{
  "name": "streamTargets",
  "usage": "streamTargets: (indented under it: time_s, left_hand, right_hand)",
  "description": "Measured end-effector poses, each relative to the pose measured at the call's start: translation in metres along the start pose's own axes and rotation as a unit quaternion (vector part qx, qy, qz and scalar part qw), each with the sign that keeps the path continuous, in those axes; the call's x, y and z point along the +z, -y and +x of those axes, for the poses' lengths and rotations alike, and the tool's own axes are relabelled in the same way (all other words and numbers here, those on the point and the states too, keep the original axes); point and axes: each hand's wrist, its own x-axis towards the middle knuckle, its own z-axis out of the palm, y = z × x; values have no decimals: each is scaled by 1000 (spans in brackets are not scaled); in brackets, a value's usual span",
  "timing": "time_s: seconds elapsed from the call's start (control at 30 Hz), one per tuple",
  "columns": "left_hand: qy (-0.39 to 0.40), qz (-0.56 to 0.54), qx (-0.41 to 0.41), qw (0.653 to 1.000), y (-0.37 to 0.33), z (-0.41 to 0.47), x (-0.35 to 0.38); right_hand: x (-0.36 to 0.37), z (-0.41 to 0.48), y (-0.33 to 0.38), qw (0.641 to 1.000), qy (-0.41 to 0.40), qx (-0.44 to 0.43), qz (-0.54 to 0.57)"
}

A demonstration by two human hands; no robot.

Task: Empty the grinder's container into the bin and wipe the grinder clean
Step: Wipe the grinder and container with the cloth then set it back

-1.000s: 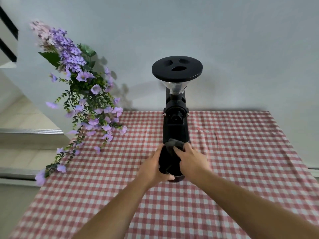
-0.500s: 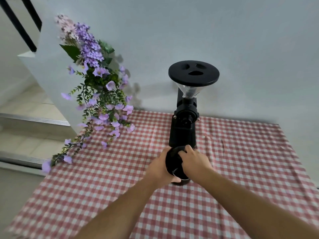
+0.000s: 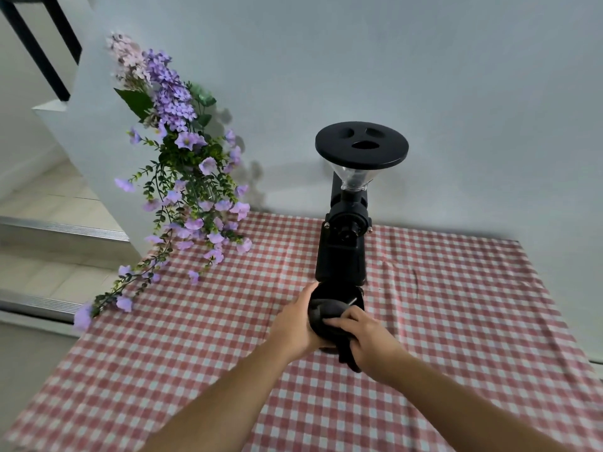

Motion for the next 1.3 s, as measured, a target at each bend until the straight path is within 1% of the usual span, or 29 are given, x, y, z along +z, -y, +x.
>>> streamTargets:
  time_s: [0.07,0.17,0.27,0.3,0.33,0.43,0.47,0.6,0.67,0.77,0.9,1.0,1.07,1.17,1.2,1.3]
  left_hand:
    - [-4,0,9,1000,0,-1,0]
    - [2,8,6,1000,-1,0,1]
    - [15,32,9,999,-1,2,-1]
    - [17,46,19,999,0,3,-1]
    - [19,60,27,998,0,3,-3]
    - [40,98,27,994,-1,6,-5]
    - [46,113,26,992,-1,7,-5]
    - [40,143,25,989,0,10,-4]
    - [36,144,25,989,0,10,-3]
    - [33,142,28,989,0,11,-3]
    - [36,181,22,983,-2,13,-4]
    - [40,194,26,980,-3,14,-4]
    - [38,186,34,981,-2,13,-4]
    - [33,177,29,983,2,13,-6]
    - [32,180,29,983,2,13,-6]
    - [26,194,28,980,-2,12,-4]
  right_hand:
    - [-1,-5,-10,1000,-5,-9,-27]
    - [-11,-4,-19,994,-17,-20,-107]
    - [-24,0,-24,987,-121,-37,-94]
    - [-27,0,-26,985,-142,-33,-94]
    - [-28,0,-29,984,-138,-18,-110]
    - [-13,-4,-34,980,-49,68,-179]
    - [-6,-5,-33,978,-34,91,-186]
    - [6,1,-19,977,-53,145,-144]
    - [10,4,-13,980,-44,159,-107]
    - [13,4,-10,987,-16,125,-97]
    - [3,2,-6,983,64,54,-166]
    - [-16,6,-3,968,107,38,-224]
    - [-31,12,-1,963,89,38,-250]
    - [-44,15,-3,963,-8,63,-261]
    - [-42,13,-6,959,-26,68,-273]
    - [-21,3,-16,942,-9,77,-326]
